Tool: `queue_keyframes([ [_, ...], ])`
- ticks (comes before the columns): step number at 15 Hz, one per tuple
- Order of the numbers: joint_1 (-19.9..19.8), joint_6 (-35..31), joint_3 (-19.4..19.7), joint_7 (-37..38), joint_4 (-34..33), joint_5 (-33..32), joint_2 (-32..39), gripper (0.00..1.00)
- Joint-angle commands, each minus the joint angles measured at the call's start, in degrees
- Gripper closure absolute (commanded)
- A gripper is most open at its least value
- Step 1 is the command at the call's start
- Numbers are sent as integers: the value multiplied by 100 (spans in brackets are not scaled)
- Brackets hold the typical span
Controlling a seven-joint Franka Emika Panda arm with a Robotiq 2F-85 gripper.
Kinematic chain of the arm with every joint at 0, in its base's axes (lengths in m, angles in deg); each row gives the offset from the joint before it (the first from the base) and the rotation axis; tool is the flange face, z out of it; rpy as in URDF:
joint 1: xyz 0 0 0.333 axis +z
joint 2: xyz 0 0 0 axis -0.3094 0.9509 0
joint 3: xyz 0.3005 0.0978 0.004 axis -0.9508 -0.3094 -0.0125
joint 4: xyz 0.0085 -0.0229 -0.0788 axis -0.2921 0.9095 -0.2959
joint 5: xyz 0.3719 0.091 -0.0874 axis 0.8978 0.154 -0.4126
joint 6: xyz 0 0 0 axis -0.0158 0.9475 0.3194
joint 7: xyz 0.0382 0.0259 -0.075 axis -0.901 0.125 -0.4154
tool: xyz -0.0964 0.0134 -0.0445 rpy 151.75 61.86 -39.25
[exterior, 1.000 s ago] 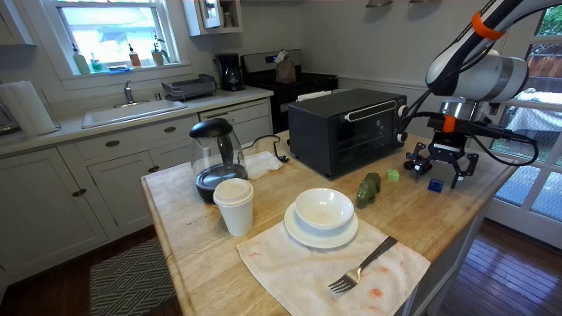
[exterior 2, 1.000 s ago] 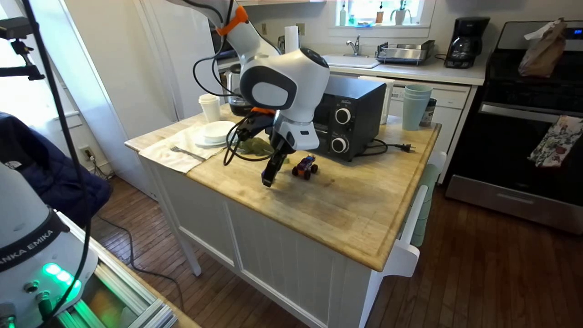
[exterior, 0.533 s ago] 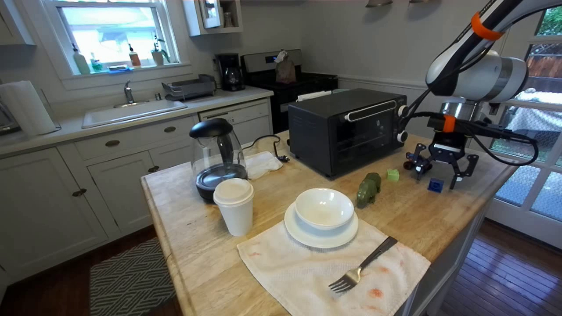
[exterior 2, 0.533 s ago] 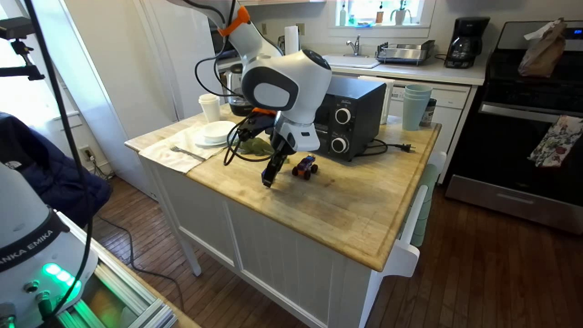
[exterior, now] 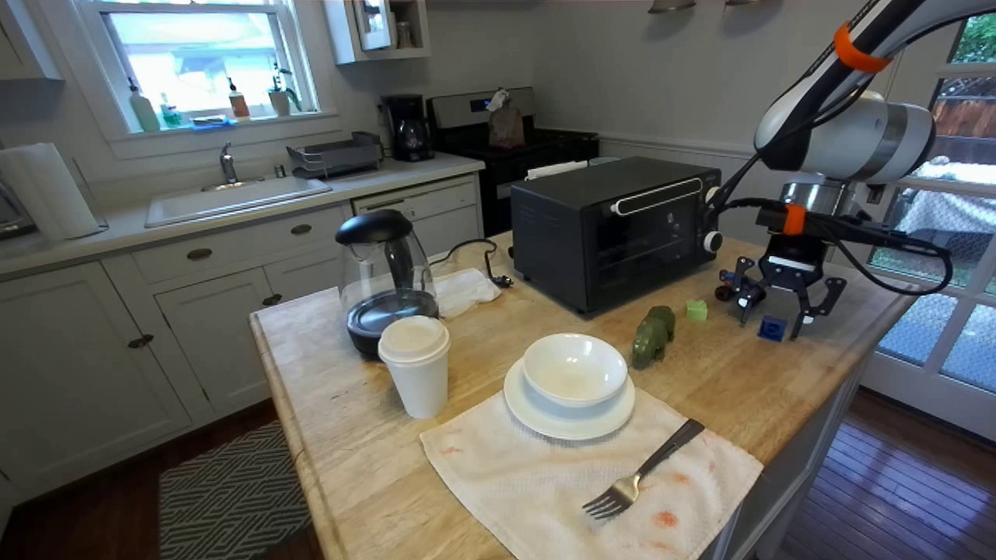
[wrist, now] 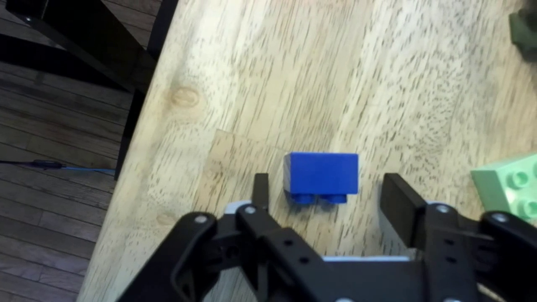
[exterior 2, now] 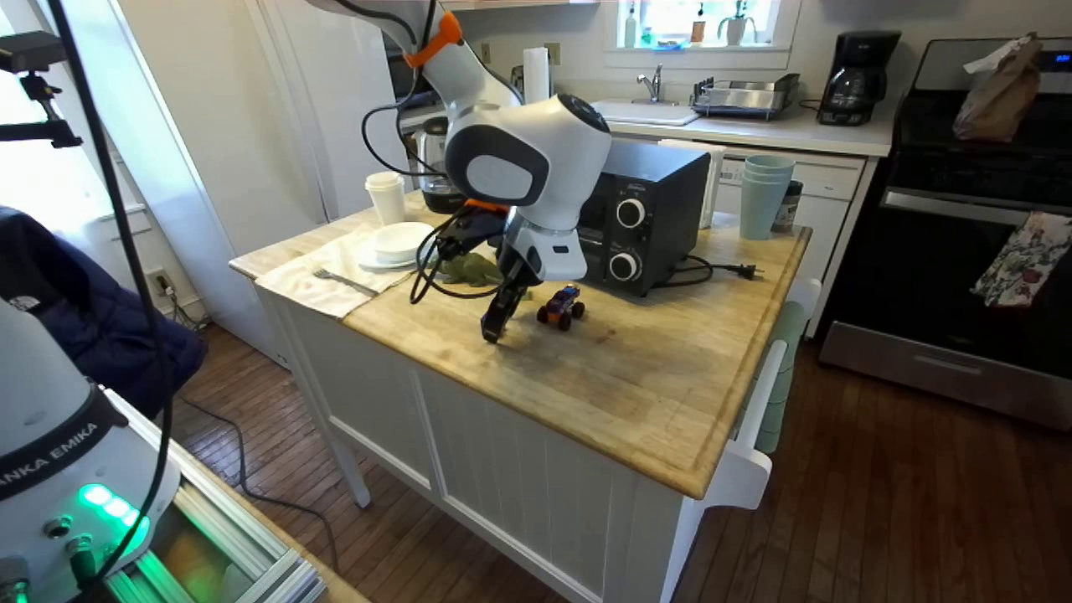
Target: Turn the blue bock over
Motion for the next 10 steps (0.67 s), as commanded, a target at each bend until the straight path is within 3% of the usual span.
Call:
queue_keyframes([
  [1, -27, 183, 25, -147, -162, 193, 93, 37],
  [4, -29, 181, 23, -134, -170, 211, 88, 43],
  [5, -24, 183, 24, -126, -171, 208, 83, 57],
  [9, -3, 190, 25, -115, -164, 198, 50, 86],
  [10, 6, 203, 26, -109, -153, 195, 30, 89],
])
